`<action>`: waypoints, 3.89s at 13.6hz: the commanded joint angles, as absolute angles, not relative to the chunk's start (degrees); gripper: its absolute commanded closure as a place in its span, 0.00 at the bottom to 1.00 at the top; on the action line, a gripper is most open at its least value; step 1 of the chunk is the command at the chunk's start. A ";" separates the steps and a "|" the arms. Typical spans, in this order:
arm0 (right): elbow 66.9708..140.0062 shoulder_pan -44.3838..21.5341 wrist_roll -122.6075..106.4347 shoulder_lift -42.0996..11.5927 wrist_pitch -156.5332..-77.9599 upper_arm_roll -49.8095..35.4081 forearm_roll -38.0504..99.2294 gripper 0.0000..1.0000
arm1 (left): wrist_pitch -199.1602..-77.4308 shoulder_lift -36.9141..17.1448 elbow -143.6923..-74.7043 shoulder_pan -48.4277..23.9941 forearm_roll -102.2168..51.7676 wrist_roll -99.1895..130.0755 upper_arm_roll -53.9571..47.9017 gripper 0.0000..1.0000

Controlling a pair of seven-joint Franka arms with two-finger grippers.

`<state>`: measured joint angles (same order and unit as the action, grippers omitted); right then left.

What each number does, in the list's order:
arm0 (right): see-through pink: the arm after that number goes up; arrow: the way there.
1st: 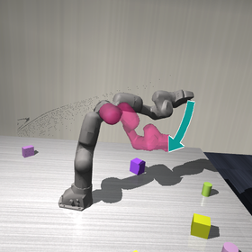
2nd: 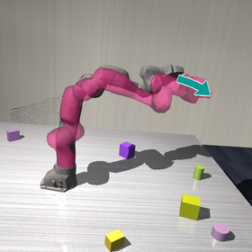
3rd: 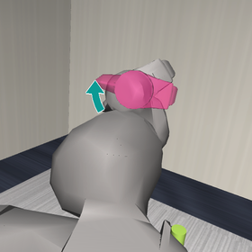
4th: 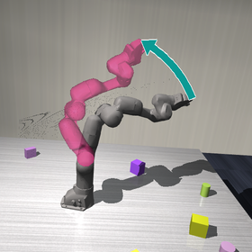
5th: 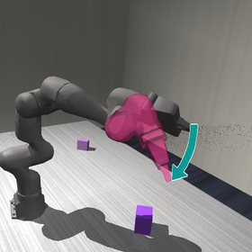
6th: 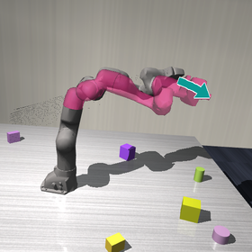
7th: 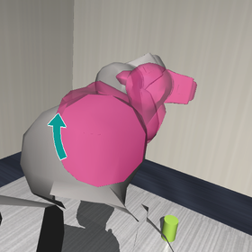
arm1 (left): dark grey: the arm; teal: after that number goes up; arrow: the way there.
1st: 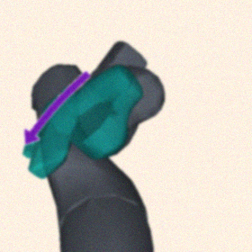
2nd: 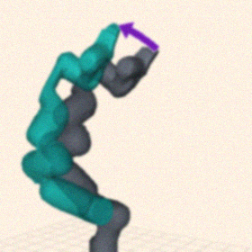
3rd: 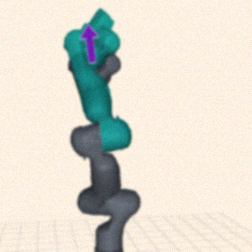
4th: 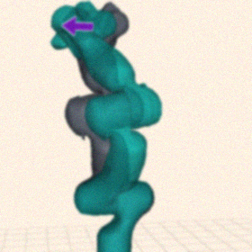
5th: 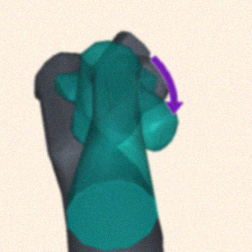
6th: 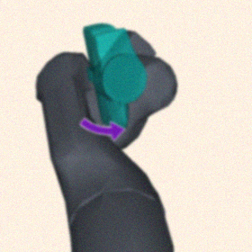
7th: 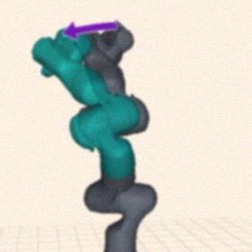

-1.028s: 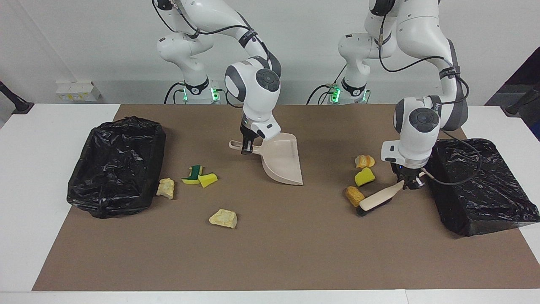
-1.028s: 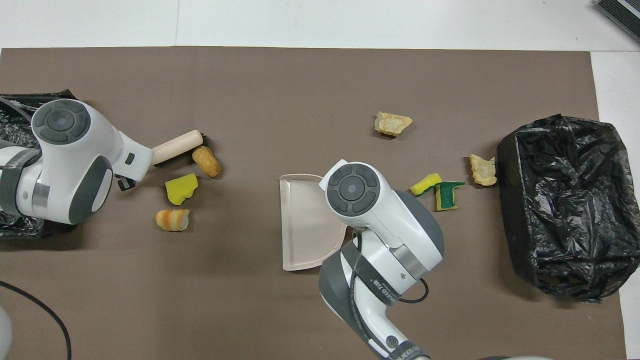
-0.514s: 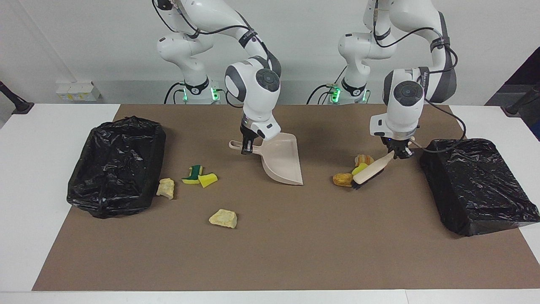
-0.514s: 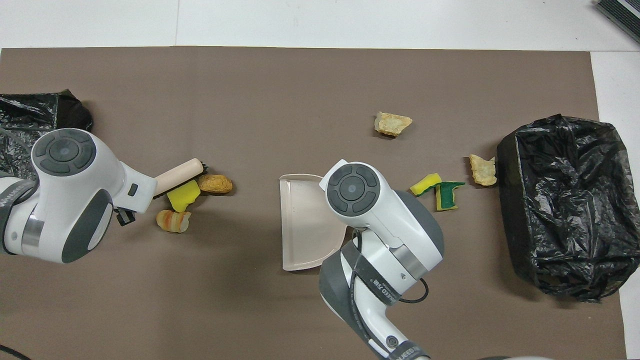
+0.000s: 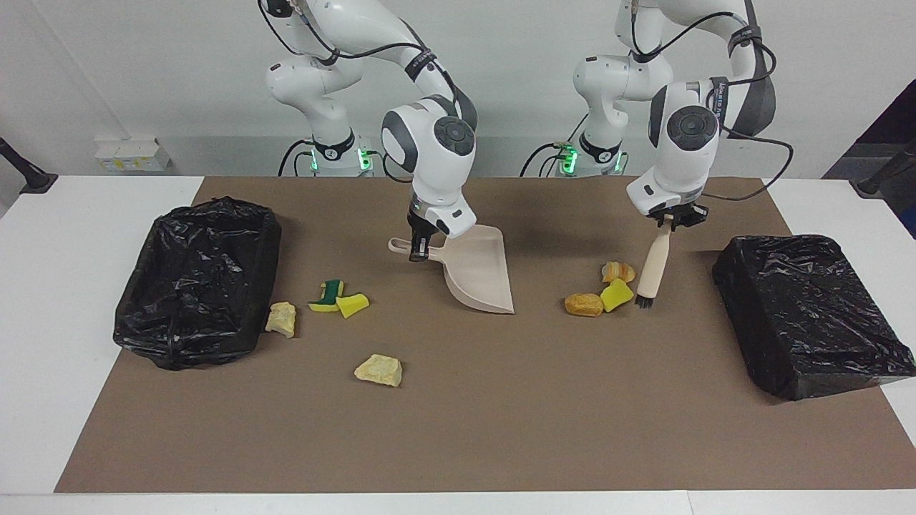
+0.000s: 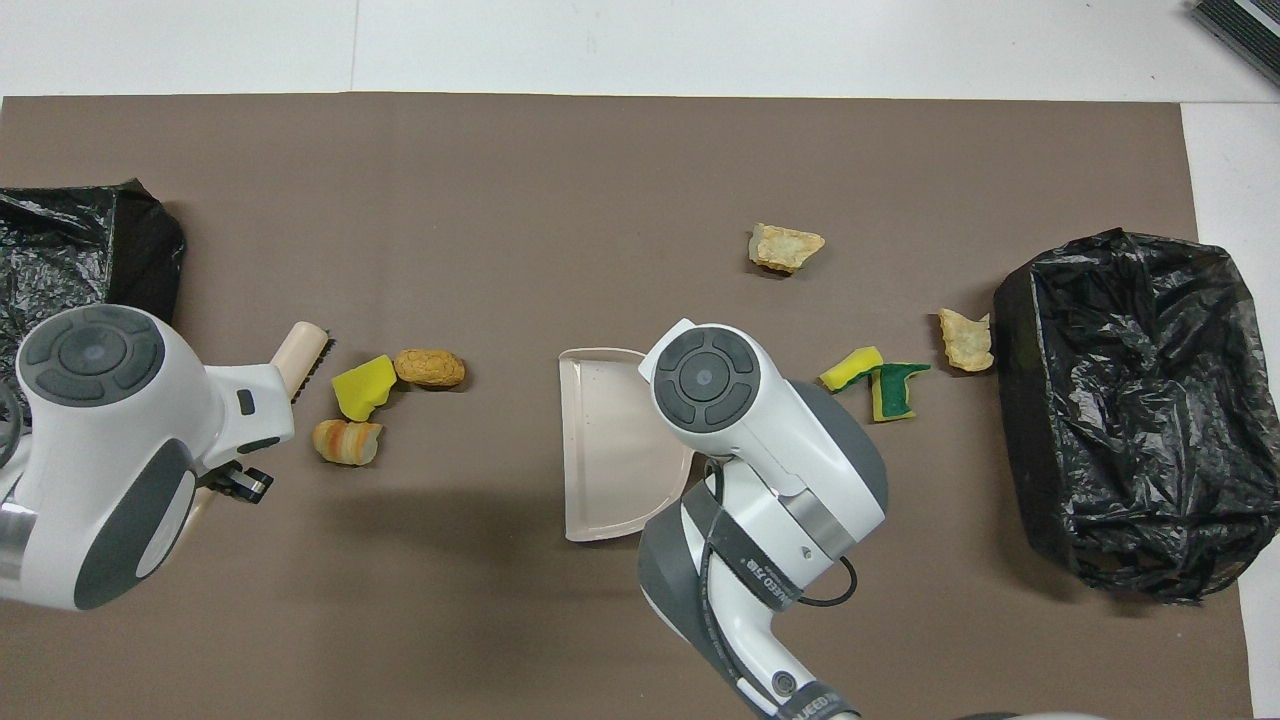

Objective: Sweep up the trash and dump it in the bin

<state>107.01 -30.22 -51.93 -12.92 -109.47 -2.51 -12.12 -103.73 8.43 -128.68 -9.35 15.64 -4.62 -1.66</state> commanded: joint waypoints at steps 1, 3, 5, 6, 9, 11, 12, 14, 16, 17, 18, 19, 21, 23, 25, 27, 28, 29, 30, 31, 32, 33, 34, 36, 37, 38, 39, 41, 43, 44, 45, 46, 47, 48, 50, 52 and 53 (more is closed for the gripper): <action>107.67 -30.41 -50.89 -12.66 -109.42 -2.81 -13.45 1.00 | -104.94 12.74 -135.17 -9.40 14.24 7.61 -1.23 1.00; 107.67 -30.67 -50.89 -12.57 -109.16 -2.81 -13.97 1.00 | -105.73 12.57 -137.53 -9.84 12.50 14.73 -1.23 1.00; 107.67 -30.67 -50.89 -12.57 -108.90 -2.81 -13.97 1.00 | -109.75 12.13 -139.83 -9.67 7.58 16.96 -1.23 1.00; 107.67 -30.76 -50.71 -12.57 -108.90 -2.81 -13.97 1.00 | -111.52 11.17 -139.83 -10.02 6.25 18.09 -1.23 1.00; 107.05 -30.76 -48.96 -13.09 -109.77 -2.81 -13.97 1.00 | -118.27 7.05 -139.48 -12.99 4.41 19.34 -1.32 1.00; 106.70 -30.67 -47.99 -13.53 -110.48 -2.81 -13.97 1.00 | -121.45 4.49 -138.70 -15.89 0.72 19.95 -1.23 1.00; 106.61 -30.67 -47.21 -13.45 -110.48 -2.81 -13.97 1.00 | -123.55 3.35 -138.08 -16.78 -0.86 20.21 -1.23 1.00; 107.05 -30.76 -46.50 -13.53 -110.30 -2.81 -13.97 1.00 | -125.50 1.94 -136.76 -19.59 -2.19 20.21 -1.32 1.00; 106.96 -30.85 -46.23 -13.54 -110.04 -2.81 -13.97 1.00 | -125.33 2.02 -136.58 -22.74 -2.37 20.13 -1.41 1.00; 106.96 -30.85 -45.53 -13.54 -110.13 -2.90 -13.97 1.00 | -125.25 2.20 -136.58 -24.59 -3.16 20.13 -1.41 1.00; 106.96 -30.85 -45.18 -13.54 -110.13 -2.90 -13.97 1.00 | -125.16 2.37 -136.58 -26.87 -4.99 20.30 -1.41 1.00; 106.96 -30.85 -44.91 -13.54 -110.21 -2.90 -13.89 1.00 | -125.42 2.55 -136.50 -29.07 -7.71 20.48 -1.41 1.00; 106.96 -30.85 -44.83 -13.54 -110.21 -2.90 -13.89 1.00 | -125.42 2.72 -136.23 -33.55 -10.97 21.87 -1.41 1.00; 106.96 -30.85 -44.13 -13.54 -110.21 -2.90 -13.80 1.00 | -125.07 2.72 -134.66 -37.94 -13.09 26.08 -1.49 1.00; 106.96 -30.76 -44.12 -13.54 -110.21 -2.90 -13.80 1.00 | -124.46 1.94 -131.42 -41.99 -14.23 31.96 -1.49 1.00; 106.96 -30.76 -44.03 -13.54 -110.13 -2.90 -13.80 1.00 | -121.57 0.45 -125.71 -42.98 -14.85 35.76 -1.41 1.00; 106.96 -30.76 -44.12 -13.54 -110.13 -2.90 -13.80 1.00 | -118.42 0.09 -122.55 -42.37 -15.90 35.86 -1.41 1.00; 106.96 -30.76 -44.12 -13.54 -110.04 -2.90 -13.80 1.00 | -115.87 0.52 -120.95 -41.75 -15.91 35.77 -0.97 1.00; 106.96 -30.76 -44.03 -13.54 -110.04 -2.90 -13.80 1.00 | -114.62 0.79 -120.15 -40.53 -15.21 35.25 -0.79 1.00; 106.96 -30.76 -44.03 -13.54 -110.04 -2.90 -13.80 1.00 | -114.87 0.70 -120.15 -39.04 -14.25 34.98 -0.79 1.00; 106.96 -30.76 -44.03 -13.54 -110.04 -2.90 -13.80 1.00 | -115.22 0.36 -120.06 -37.54 -12.15 32.46 -0.70 1.00; 106.96 -30.76 -44.03 -13.54 -110.04 -2.81 -13.80 1.00 | -115.92 -0.08 -119.88 -34.92 -9.87 26.25 -0.70 1.00; 106.96 -30.76 -44.03 -13.54 -109.95 -2.81 -13.80 1.00 | -116.45 -0.61 -119.10 -32.63 -8.19 18.97 -0.70 1.00; 106.96 -30.76 -44.12 -13.54 -109.69 -2.81 -13.80 1.00 | -116.46 -5.33 -112.20 -28.42 -2.76 11.98 -0.70 1.00; 106.96 -30.76 -44.12 -13.54 -109.69 -2.81 -13.80 1.00 | -116.37 -9.28 -107.80 -26.74 -1.33 8.91 -0.79 1.00; 106.96 -30.76 -44.12 -13.54 -109.69 -2.90 -13.80 1.00 | -116.80 -11.23 -105.93 -26.28 -1.06 3.05 -0.70 1.00; 106.96 -30.76 -44.12 -13.54 -109.69 -2.90 -13.80 1.00 | -118.20 -12.12 -105.21 -25.06 -0.18 -4.23 -0.70 1.00; 106.96 -30.76 -44.12 -13.54 -109.69 -2.81 -13.80 1.00 | -120.14 -13.53 -105.12 -22.69 2.10 -9.30 -0.70 1.00; 106.96 -30.76 -44.03 -13.54 -109.60 -2.90 -13.80 1.00 | -121.02 -14.67 -105.21 -21.80 3.33 -11.85 -0.70 1.00; 106.96 -30.76 -44.03 -13.45 -109.60 -2.90 -13.80 1.00 | -122.50 -15.55 -105.47 -21.27 4.38 -13.78 -0.70 1.00; 106.96 -30.76 -44.03 -13.53 -109.60 -2.90 -13.80 1.00 | -123.22 -16.08 -105.82 -20.14 4.66 -14.67 -0.70 1.00; 107.05 -30.76 -44.03 -13.45 -109.60 -2.90 -13.80 1.00 | -123.31 -16.08 -106.52 -19.60 4.66 -15.90 -0.70 1.00; 107.05 -30.76 -44.03 -13.45 -109.60 -2.90 -13.80 1.00 | -123.31 -15.39 -108.35 -19.34 4.57 -16.87 -0.70 1.00; 107.05 -30.76 -44.03 -13.45 -109.60 -2.90 -13.80 1.00 | -123.75 -14.08 -110.98 -19.07 4.57 -17.14 -0.70 1.00; 107.05 -30.76 -44.03 -13.45 -109.60 -2.90 -13.80 1.00 | -123.40 -12.14 -114.42 -19.60 4.57 -17.14 -0.79 1.00; 107.05 -30.76 -44.03 -13.45 -109.60 -2.90 -13.80 1.00 | -122.79 -10.12 -117.76 -20.13 4.57 -17.05 -0.79 1.00; 107.05 -30.76 -44.03 -13.45 -109.60 -2.90 -13.80 1.00 | -122.52 -9.32 -118.90 -21.35 4.57 -16.70 -0.88 1.00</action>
